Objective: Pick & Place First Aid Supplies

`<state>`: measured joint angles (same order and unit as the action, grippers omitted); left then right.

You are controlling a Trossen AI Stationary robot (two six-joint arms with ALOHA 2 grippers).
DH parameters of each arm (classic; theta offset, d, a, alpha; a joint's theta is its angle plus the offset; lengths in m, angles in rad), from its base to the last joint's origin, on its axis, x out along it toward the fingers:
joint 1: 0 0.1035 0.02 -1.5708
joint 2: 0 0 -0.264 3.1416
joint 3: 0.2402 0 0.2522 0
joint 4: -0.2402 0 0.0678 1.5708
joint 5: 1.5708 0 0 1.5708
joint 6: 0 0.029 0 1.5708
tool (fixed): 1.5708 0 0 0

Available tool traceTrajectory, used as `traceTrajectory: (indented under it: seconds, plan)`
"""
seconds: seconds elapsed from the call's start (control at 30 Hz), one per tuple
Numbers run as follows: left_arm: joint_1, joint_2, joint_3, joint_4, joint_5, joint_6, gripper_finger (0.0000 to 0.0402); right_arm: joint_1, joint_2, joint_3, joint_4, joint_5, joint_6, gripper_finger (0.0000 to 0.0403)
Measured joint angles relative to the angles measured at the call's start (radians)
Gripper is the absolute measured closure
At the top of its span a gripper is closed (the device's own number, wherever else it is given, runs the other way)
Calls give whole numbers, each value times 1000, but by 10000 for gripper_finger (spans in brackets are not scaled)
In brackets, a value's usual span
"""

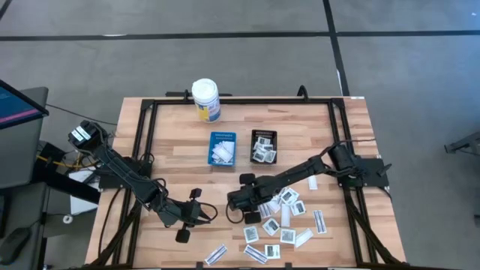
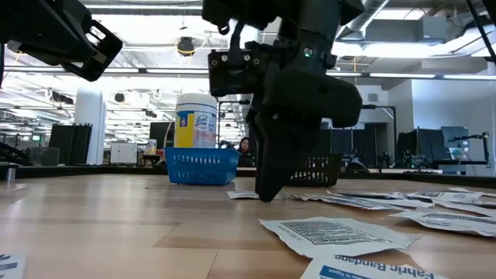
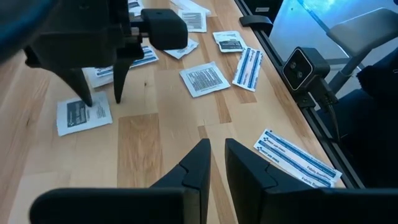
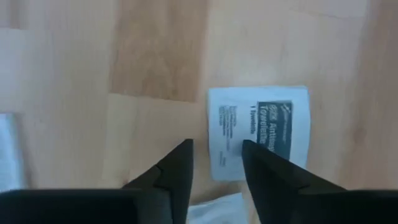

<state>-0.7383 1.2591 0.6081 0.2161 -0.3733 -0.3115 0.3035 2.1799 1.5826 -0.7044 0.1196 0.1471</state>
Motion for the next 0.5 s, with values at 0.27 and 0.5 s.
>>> traceTrajectory:
  seconds: [0.27,0.5]
  plan:
    - [0,0,0,-5,0,0,353,-15,0,0,5,6,-31,227]
    - [0,0,0,-6,0,0,353,-34,1,-1,26,6,-18,253]
